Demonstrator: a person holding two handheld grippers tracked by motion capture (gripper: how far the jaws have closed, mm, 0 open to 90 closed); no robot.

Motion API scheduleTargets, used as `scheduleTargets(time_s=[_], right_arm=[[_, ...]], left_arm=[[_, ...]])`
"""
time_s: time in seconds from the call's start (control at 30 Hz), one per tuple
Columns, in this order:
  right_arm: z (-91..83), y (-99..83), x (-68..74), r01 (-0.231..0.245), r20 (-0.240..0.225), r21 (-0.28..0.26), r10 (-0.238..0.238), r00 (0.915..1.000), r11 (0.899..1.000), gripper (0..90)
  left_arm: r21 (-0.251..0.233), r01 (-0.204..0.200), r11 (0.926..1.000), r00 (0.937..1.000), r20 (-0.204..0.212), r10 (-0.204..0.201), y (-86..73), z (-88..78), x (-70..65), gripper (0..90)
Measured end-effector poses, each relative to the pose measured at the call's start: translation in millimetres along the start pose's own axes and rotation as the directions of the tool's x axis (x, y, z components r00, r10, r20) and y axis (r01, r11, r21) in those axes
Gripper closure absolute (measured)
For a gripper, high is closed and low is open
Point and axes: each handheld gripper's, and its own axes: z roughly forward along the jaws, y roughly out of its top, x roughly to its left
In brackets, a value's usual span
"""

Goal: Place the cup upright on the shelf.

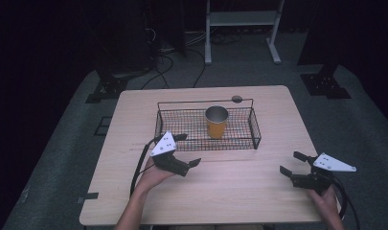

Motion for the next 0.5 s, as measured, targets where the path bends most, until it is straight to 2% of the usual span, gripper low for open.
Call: scheduleTargets(time_s=[0.07,0.2,0.33,0.4,0.47,0.5], right_arm=[[0.1,0.0,0.3,0.003,0.0,0.0,-0.003,1.0,1.0,13.2],[0.1,0.0,0.1,0.002,0.001,0.001,-0.002,1.0,1.0,13.2],[0.0,0.0,-0.2,0.002,0.0,0.002,-0.002,1.0,1.0,13.2],[0.0,-0.1,-0.2,0.003,0.0,0.002,-0.003,1.0,1.0,13.2],[0.0,-0.1,-0.5,0.002,-0.001,0.003,-0.002,1.0,1.0,13.2],[0.0,-0.1,-0.8,0.0,-0.002,0.003,0.0,1.0,1.0,13.2]], left_arm=[[-0.002,-0.003,1.0,1.0,0.0,0.003,-1.3,-1.7,-1.9,1.3],[-0.001,-0.014,0.9999,0.9995,-0.027,0.014,-11.2,-10.4,-11.9,1.3],[-0.033,0.002,0.9994,0.9986,-0.053,-0.003,-19.4,-16.0,-18.3,1.3],[-0.058,0.006,0.9983,0.9977,-0.067,-0.01,-25.7,-20.2,-26.2,1.3],[-0.056,0.012,0.9983,0.9978,-0.064,-0.016,-27.5,-20.3,-27.9,1.3],[-0.029,0.01,0.9995,0.9972,-0.074,-0.013,-29.4,-19.2,-30.9,1.3]])
